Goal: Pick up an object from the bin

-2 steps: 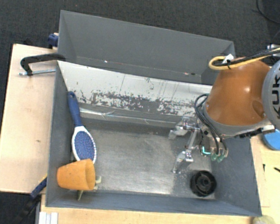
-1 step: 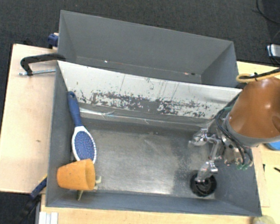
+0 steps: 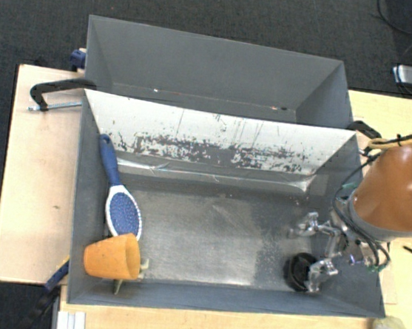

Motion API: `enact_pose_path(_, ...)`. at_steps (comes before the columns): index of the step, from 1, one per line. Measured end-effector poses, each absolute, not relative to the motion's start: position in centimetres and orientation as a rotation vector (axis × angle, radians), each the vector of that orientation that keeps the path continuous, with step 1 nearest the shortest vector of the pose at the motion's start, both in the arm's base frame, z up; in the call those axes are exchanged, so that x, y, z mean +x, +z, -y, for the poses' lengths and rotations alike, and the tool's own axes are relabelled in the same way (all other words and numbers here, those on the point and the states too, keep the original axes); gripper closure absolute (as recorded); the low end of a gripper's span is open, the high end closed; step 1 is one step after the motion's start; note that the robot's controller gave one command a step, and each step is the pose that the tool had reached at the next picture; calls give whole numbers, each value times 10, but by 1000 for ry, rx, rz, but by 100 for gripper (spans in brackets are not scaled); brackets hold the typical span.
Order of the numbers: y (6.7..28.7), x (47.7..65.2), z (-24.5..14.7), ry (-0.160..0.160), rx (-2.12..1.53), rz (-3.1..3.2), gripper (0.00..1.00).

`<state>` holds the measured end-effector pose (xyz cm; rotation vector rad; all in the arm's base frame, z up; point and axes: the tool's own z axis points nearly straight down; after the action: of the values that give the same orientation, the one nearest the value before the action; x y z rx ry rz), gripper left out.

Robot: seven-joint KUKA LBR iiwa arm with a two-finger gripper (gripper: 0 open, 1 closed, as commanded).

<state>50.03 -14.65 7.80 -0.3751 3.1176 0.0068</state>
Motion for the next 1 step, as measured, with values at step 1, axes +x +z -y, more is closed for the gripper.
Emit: enact_pose_path(1, 80, 497, 146, 10, -384, -3136, 100)
